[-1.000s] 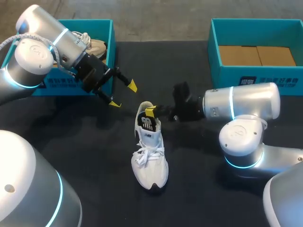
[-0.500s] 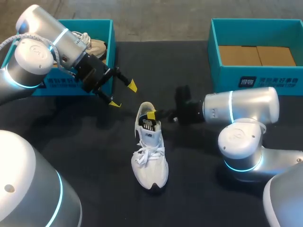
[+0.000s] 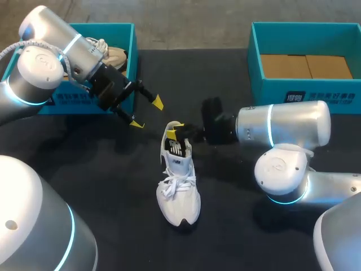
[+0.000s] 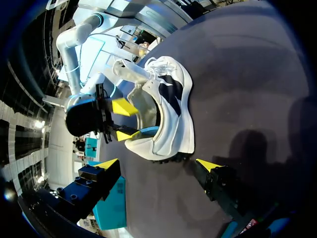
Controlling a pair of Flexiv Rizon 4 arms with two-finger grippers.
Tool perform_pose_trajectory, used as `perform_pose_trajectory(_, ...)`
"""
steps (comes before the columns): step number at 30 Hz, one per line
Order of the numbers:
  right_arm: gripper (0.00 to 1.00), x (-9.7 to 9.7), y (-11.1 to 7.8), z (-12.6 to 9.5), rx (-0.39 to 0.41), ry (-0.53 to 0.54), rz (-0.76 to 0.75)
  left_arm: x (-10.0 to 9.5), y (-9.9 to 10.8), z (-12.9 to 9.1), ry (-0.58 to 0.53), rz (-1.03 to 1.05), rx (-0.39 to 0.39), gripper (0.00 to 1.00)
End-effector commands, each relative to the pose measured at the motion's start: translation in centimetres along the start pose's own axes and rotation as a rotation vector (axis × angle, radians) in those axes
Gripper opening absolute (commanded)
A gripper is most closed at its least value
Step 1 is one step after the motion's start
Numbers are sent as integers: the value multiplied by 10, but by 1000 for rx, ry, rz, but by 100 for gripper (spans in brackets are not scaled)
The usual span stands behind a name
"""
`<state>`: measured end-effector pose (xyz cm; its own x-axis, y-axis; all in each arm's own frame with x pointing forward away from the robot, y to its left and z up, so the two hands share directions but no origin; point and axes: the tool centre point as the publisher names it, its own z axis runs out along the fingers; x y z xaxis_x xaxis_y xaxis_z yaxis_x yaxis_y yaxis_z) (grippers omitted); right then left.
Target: Take the shoe out of the shoebox, open the shoe tongue, remove and reinsert the insole, then place the shoe into the shoebox
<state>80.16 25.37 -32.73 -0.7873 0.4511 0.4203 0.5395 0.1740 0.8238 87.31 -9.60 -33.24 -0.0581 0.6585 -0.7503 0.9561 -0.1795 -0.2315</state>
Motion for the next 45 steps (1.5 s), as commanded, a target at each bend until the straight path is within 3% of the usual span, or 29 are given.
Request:
perform_pose_trajectory(1,49,13,11,-4,18,-38,-20,0,0,0,3,0,-1,100)
perform_pose_trajectory(13,38,28,22,-12,53,-139,-29,0,0,0,3,0,-1,100)
perform_pose_trajectory(15,3,31,24,-15,69,-177,-22,0,0,0,3,0,-1,100)
perform_pose_trajectory(17,0,34,26,-17,74,-187,-18,0,0,0,3,0,-1,100)
perform_pose_trajectory(35,0,73,41,-31,189,-322,21,0,0,0,3,0,-1,100)
perform_pose_trajectory(45,0,79,39,-36,188,-335,27,0,0,0,3,0,-1,100)
